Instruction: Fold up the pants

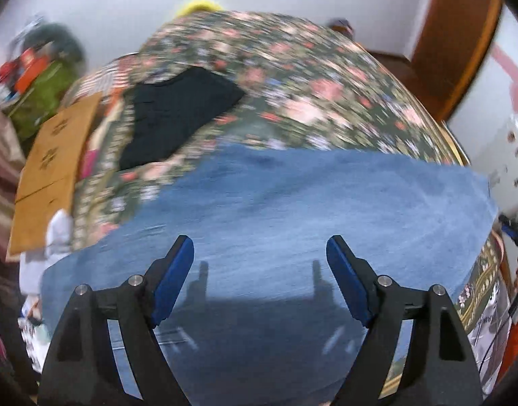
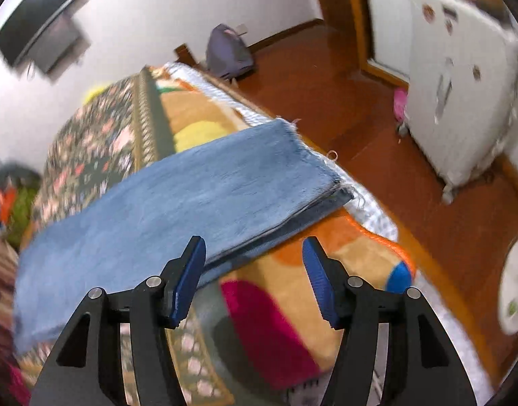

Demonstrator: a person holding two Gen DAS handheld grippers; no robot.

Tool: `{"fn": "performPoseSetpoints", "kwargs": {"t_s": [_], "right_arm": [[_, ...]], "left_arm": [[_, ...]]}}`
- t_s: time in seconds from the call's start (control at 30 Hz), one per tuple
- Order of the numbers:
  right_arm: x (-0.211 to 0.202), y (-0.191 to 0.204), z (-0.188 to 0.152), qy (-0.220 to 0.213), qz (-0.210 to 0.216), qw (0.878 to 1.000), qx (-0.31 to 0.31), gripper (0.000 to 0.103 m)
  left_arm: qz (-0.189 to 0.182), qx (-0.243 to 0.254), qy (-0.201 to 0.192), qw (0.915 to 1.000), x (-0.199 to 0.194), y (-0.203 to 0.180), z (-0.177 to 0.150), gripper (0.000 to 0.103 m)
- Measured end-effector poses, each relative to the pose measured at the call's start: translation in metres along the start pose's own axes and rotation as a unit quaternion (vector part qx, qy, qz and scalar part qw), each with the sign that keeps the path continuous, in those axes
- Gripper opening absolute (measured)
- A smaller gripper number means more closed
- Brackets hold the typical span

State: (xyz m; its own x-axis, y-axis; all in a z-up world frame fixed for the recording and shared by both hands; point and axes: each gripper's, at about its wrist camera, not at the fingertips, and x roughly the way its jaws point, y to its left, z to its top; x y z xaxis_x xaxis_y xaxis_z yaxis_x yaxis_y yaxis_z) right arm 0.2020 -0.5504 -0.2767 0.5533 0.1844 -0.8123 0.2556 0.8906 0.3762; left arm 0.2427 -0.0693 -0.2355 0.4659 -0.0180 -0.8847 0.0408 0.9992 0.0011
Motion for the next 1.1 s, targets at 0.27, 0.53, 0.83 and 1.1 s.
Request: {"fn": "performPoseSetpoints", "kwargs": {"t_s": [0.27,0.53,0.83,1.1], "right_arm": [[0.034,-0.025,0.0,0.011,0.044,0.995,0.093,0.056],[0.043,-0.036,0.01,-0.026,0.07,0.987,0.142,0.026],[-0.006,-0.004,0.035,-0.088,0.091,0.989,0.081,0.008],[-0.08,0.082,0.058,-0.152,0.166,0.973,-0.043,0.007]], "left_arm": [[-0.054,0.055,0.041,0.9962,0.045,-0.077,0.005,0.077],[-0.05,0.08,0.035,0.9949,0.058,-0.116,0.01,0.077],[-0.064,0.056,0.032,0.9959,0.046,-0.11,0.015,0.077],[-0.058,0.029,-0.034,0.9973,-0.01,-0.086,0.021,0.077]]}}
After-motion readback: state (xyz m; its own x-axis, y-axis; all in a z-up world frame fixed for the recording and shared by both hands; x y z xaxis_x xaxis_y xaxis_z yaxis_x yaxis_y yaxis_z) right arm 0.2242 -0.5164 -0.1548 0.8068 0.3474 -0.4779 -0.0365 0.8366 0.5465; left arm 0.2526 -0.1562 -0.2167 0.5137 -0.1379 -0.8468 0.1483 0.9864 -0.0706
